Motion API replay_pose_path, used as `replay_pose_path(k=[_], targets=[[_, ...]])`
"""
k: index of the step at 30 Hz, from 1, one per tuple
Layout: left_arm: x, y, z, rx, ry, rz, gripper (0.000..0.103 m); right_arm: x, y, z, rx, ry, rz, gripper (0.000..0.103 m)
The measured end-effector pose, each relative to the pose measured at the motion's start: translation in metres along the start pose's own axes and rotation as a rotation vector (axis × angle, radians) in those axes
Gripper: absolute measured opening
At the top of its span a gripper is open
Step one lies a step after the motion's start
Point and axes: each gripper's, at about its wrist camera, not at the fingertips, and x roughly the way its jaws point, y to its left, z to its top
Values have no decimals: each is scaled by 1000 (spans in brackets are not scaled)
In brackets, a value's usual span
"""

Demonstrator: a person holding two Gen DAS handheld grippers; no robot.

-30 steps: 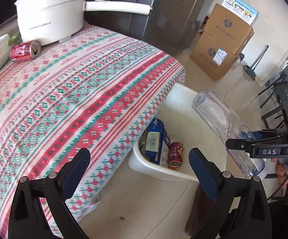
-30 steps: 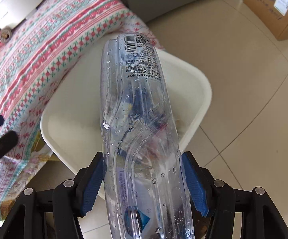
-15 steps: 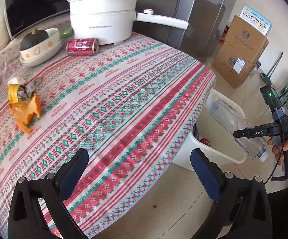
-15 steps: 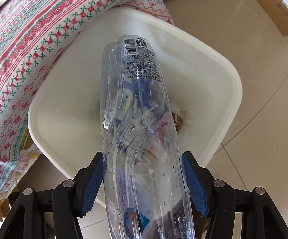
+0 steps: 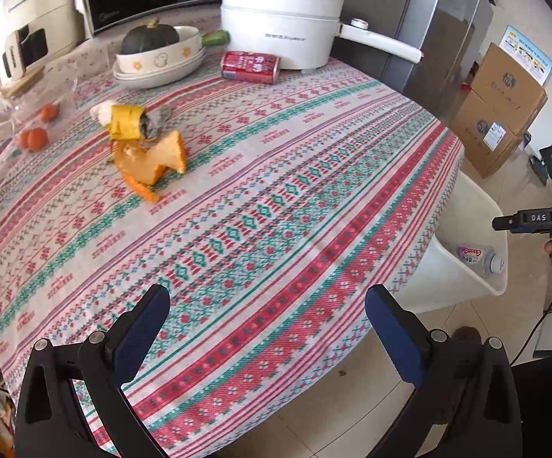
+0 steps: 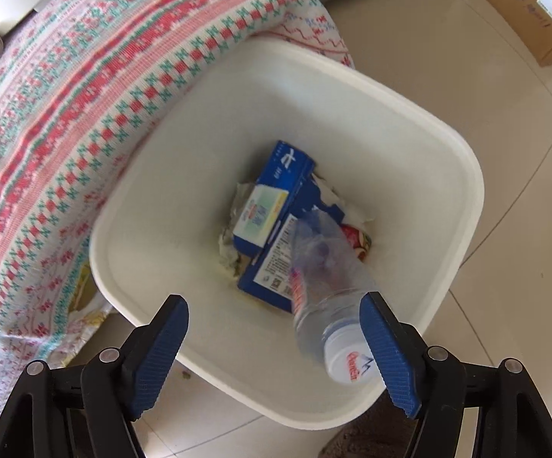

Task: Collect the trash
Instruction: 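Withdraw both open tools from the bin back over the table, then close the left tool on the orange peel while the right tool approaches the yellow bag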

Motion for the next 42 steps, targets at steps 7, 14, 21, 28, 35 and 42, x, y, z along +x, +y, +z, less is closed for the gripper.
replay_pose_path(k=[7,14,21,28,35,42], targets=[[-11,48,-11,-94,-3,27,103,-51,33,1,-43,-172,-23,78],[-25,76,1,-149,-14,132,103,-77,68,1,-36,-291,82,80],[-16,91,11,-241,-115,63,103,-77,121,7,-94,-322,107,82],[37,116,27,-328,-98,67,103,-46,166,15,-179,-283,96,82],[68,126,65,-310,-132,45,99,-19,190,23,-231,-234,75,82],[91,130,79,-271,-128,62,77,-1,180,36,-190,-190,59,82]])
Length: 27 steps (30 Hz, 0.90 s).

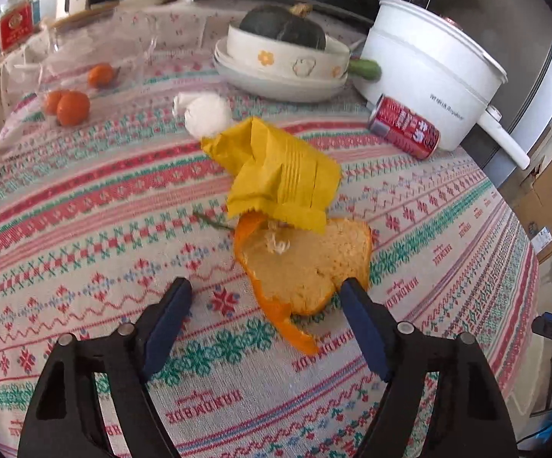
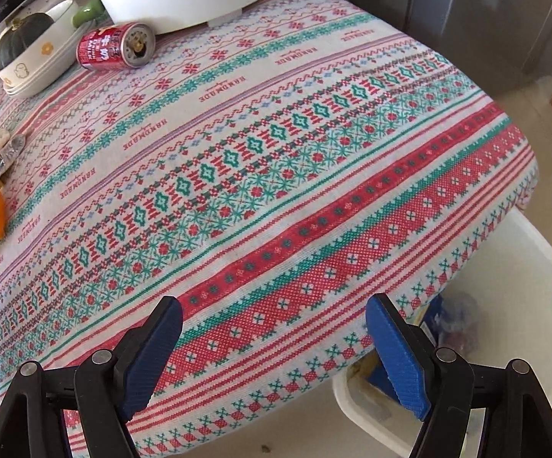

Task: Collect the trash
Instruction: 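Close the left tool on the orange peel while the right tool approaches the yellow bag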

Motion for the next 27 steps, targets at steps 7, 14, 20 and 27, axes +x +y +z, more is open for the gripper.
replay_pose_path(k=[7,14,20,27], targets=[[0,-10,3,-4,11,-10,29,-5,-11,0,-2,-4,-6,82],[-23,-34,-11,77,39,17,13,-15,-23,-9,12,8,23,82],[-47,-32,-29,28,75,-112,11,-27,-30,-14,12,-8,25,82],[-62,-59,-71,116,157,-184,10,-26,-18,-16,-15,-3,32,82]])
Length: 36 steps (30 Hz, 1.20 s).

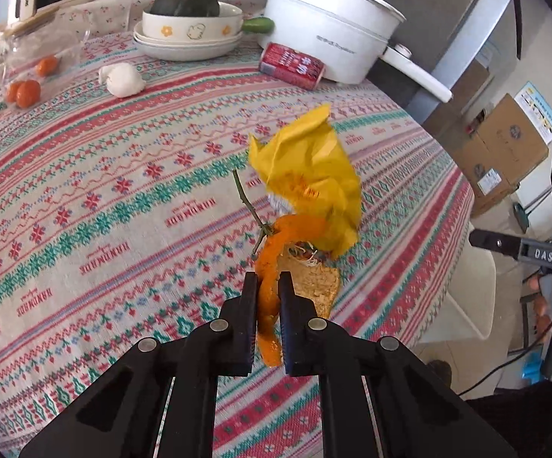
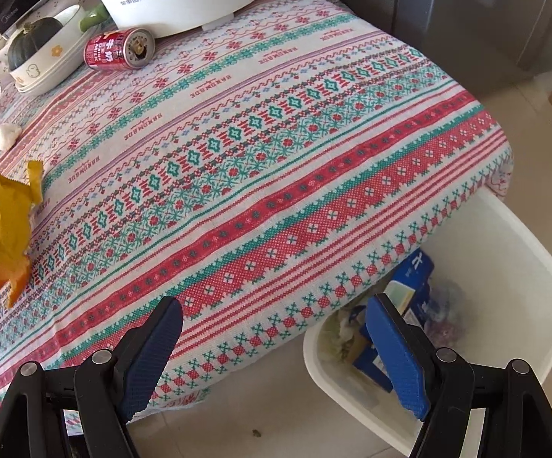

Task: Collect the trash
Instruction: 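Close the left tool on the orange peel while the right tool approaches the yellow bag, then close the right tool on the yellow snack bag while the left tool holds the peel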

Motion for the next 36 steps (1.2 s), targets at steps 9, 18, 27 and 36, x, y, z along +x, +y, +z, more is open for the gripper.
replay_pose_path(k=[9,18,27,36], targets=[[-15,5,-21,1,-9,5,10,5,43,-6,-32,7,114,82],[-41,50,-27,-87,-57,35,7,19,88,7,-39,-20,207,82],[-65,71,-27,-122,-110,17,4,45,110,28,52,-60,294,82],[-54,74,-23,-113,-54,25,5,69,128,35,46,-70,340,54]])
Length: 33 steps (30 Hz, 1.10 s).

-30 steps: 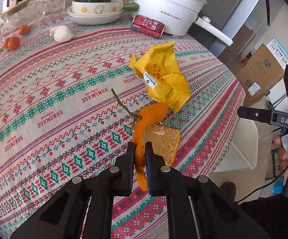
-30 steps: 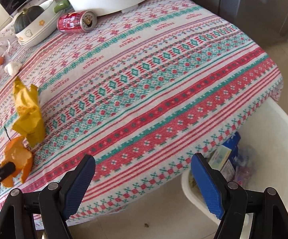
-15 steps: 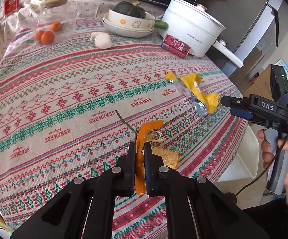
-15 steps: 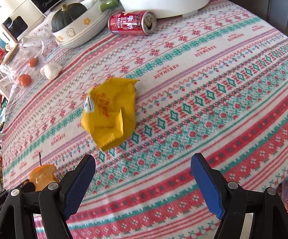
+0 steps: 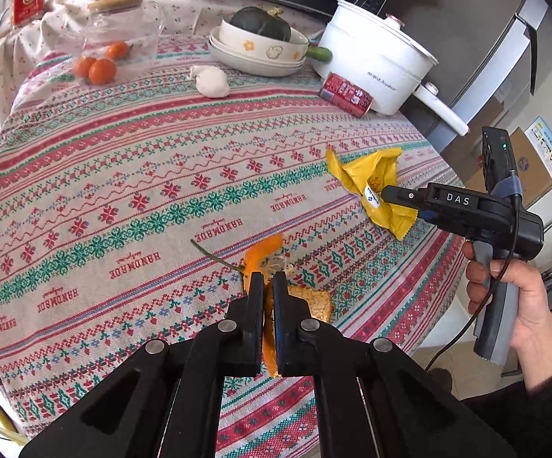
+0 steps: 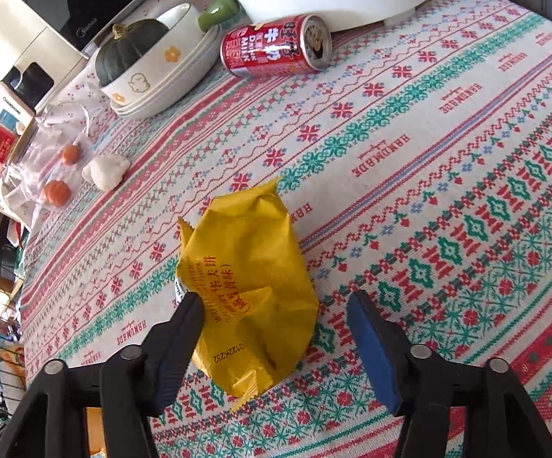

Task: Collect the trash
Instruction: 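Close the right tool on the yellow snack bag while the left tool holds the peel, then carry the orange peel and yellow bag with both tools over the white bin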

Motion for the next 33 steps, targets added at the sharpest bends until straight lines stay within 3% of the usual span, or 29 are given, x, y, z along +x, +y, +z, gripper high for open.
replay_pose_path(k=[2,4,6,9,16,21,26,28,29,30,33], targets=[[3,0,1,-5,9,0,7,5,3,-2,-32,26,11,35],[7,-2,2,8,17,20,11,4,5,-3,-60,35,7,31],[12,-4,1,19,39,44,24,0,9,-4,-76,32,3,27],[21,-4,-2,4,72,79,45,-9,10,-6,-87,27,6,25],[34,-5,-8,2,98,132,50,-36,10,-12,-151,8,-16,25],[42,-27,-12,84,113,184,63,-49,2,-17,-156,7,-38,25],[47,-41,-17,152,94,226,61,-57,-10,-21,-134,14,-55,25],[46,-41,-15,141,80,217,43,-60,-13,-23,-133,18,-63,25],[42,-39,-14,125,73,202,24,-62,-14,-24,-134,19,-67,25],[40,-37,-13,107,66,183,15,-63,-15,-25,-136,20,-70,25],[37,-35,-11,66,41,139,12,-70,-18,-28,-147,17,-80,25]])
